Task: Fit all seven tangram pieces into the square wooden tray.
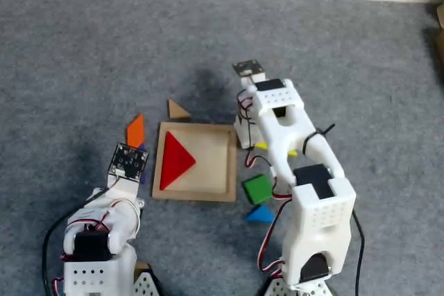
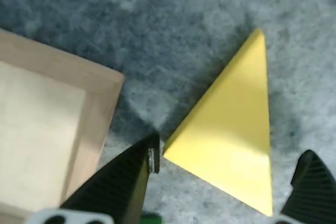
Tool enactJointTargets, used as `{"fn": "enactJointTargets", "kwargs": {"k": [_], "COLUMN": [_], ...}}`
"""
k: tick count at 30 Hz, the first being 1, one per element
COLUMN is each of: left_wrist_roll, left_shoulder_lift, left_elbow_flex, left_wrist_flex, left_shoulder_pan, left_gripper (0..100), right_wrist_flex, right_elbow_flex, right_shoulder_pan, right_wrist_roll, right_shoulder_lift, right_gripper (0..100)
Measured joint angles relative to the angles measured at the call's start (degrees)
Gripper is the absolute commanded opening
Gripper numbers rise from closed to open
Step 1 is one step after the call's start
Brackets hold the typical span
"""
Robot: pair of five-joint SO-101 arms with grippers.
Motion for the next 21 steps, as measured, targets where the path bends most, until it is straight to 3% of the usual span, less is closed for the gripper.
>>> {"fn": "enactJointTargets", "kwargs": {"k": [12, 21], "left_wrist_roll": [0.00, 0.00], "left_shoulder_lift": [0.00, 0.00], "left_elbow_flex": [0.00, 0.00], "left_wrist_flex": [0.00, 0.00], "left_shoulder_pan": [0.00, 0.00], "left_gripper": [0, 0], "right_wrist_flex": [0.09, 1.67], "right_elbow_flex": [0.00, 0.00], "right_shoulder_pan": [0.00, 0.88], "right_wrist_roll": [2.55, 3.25], "right_shoulder_lift": [0.00, -0.09], "right_gripper": [21.1, 18.3]}}
